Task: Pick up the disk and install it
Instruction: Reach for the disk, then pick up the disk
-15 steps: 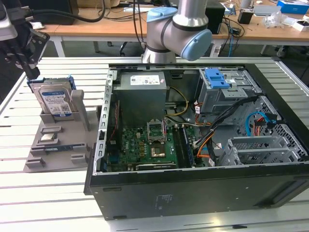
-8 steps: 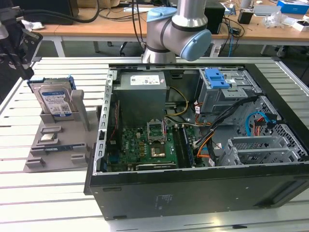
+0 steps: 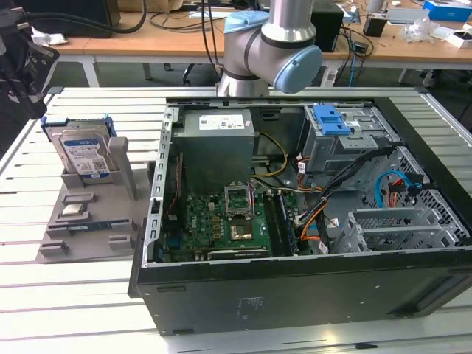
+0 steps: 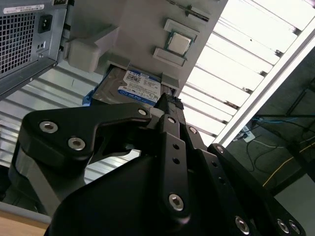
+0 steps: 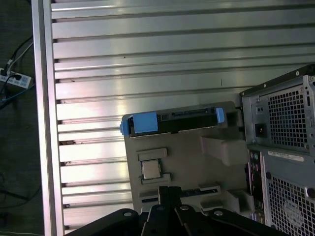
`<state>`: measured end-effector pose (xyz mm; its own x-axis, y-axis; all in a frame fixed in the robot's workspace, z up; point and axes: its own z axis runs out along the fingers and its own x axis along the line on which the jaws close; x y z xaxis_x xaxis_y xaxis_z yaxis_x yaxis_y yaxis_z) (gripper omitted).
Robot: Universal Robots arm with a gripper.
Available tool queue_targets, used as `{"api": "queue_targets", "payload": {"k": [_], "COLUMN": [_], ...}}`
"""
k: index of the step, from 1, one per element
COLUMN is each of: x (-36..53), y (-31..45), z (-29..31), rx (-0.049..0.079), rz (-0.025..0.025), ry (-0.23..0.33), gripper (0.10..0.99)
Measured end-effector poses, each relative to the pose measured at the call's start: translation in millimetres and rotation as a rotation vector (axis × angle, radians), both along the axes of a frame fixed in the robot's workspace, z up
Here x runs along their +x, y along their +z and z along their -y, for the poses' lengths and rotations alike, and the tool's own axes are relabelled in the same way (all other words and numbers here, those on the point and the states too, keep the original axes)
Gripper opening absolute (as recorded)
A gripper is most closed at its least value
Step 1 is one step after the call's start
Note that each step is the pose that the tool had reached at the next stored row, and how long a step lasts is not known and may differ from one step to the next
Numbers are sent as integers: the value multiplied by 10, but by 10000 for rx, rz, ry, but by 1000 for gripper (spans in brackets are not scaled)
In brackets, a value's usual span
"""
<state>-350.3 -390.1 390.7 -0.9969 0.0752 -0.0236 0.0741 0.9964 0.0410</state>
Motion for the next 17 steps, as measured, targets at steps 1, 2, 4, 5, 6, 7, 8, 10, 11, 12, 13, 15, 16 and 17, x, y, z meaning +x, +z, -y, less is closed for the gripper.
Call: {"api": "queue_targets", "payload": {"k": [1,2,4,5,6,7,8,10,11,12,13,15,16,17], "x": [-1,-1,-2,-2,-2,-2,-2,-3,-3,-3,-3,-3,-3,-3], "y": [0,0,0,0,0,0,0,0,0,0,0,0,0,0], "z": [-1,-1,-2,-2,-2,-2,-2,-3,-3,-3,-3,-3,-3,-3], "rx": [0,0,0,1,0,0,0,0,0,1,0,0,0,0], "rz": [0,0,-1,0,-1,-1,-1,-1,0,0,0,-1,-1,0], "ry": [0,0,-1,0,-1,0,-1,0,4,14,56,168,213,295], "gripper": [106,106,106,106,106,106,106,106,106,106,106,106,106,106]}}
